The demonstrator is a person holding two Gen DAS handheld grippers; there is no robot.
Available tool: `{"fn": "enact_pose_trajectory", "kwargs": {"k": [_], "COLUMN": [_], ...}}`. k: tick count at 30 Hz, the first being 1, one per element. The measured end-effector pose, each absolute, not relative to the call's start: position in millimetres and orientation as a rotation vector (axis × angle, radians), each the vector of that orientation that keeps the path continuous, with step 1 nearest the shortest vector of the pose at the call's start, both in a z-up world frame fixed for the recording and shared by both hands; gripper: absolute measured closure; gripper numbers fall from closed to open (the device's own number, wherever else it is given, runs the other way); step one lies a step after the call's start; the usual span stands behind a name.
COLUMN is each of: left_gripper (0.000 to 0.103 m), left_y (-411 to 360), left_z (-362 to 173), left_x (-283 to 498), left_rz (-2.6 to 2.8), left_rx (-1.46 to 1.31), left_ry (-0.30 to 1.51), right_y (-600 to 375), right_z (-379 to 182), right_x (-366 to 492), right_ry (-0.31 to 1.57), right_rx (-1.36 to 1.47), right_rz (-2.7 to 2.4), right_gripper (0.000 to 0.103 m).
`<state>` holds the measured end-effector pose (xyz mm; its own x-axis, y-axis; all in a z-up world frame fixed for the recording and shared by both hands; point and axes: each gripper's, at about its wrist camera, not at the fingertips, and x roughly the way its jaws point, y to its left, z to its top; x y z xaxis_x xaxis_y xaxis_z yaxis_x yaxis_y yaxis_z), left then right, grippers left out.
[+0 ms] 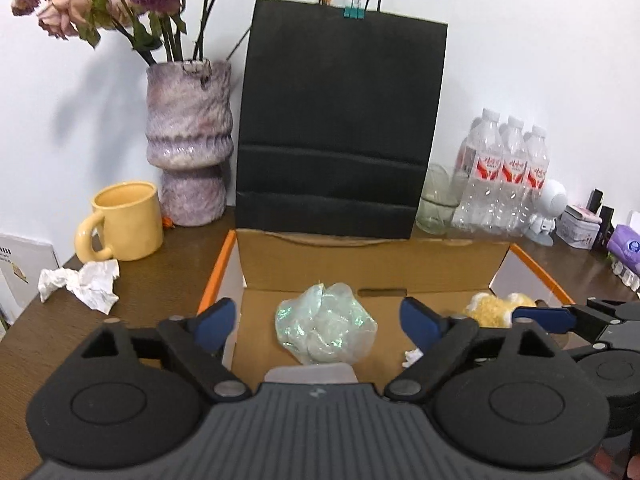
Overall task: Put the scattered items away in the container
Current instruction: 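Grasp the red rose with the left gripper while the right grasps the purple pouch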
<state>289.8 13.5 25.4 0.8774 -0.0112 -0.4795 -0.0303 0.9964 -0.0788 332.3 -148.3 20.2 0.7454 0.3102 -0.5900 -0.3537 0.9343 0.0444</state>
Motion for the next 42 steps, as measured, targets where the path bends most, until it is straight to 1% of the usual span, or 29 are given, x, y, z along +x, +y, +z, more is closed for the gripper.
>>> {"fn": "enact_pose_trajectory", "kwargs": {"k": [1,4,11,18,24,30,33,37,38,42], "left_gripper": [0.003,0.0,0.0,0.0,0.0,0.001,0.004,0.01,0.013,0.018], "left_y": [12.4,9.6,15.1,33.1,47.1,49.5,47.4,43.4,42.7,40.0], "left_z": [27.0,31.0,46.3,62.2,41.0,7.5,-5.9,-14.7,-16.6,-22.2], "left_x": [288.2,284.1,261.6,206.5,165.3,155.1,159.0,162.8,163.2,166.5], "left_rz": [0.016,0.026,0.043,0.049,0.067,0.052,0.044,0.038,0.032,0.018], "left_rx": [-0.081,-0.062,-0.063,-0.062,-0.027,-0.028,-0.035,-0.014,-0.009,0.001], "left_ry": [0.491,0.472,0.441,0.393,0.426,0.524,0.558,0.575,0.576,0.588], "right_y": [-149.2,-151.3,-159.1,-169.1,-165.6,-158.0,-156.6,-156.0,-156.8,-160.6], "right_z": [21.2,24.0,40.5,63.3,49.6,14.8,4.8,-4.7,-7.1,-10.8], "right_x": [332.0,330.7,311.2,250.9,200.3,187.2,185.9,187.1,187.6,189.8], "right_ry": [0.633,0.633,0.599,0.52,0.537,0.646,0.667,0.697,0.701,0.715], "right_rx": [-0.07,-0.069,-0.05,-0.047,-0.093,-0.086,-0.087,-0.077,-0.071,-0.042], "right_rz": [0.356,0.345,0.349,0.389,0.427,0.399,0.378,0.376,0.373,0.385], "right_gripper": [0.012,0.011,0.011,0.01,0.01,0.01,0.01,0.011,0.011,0.014]}}
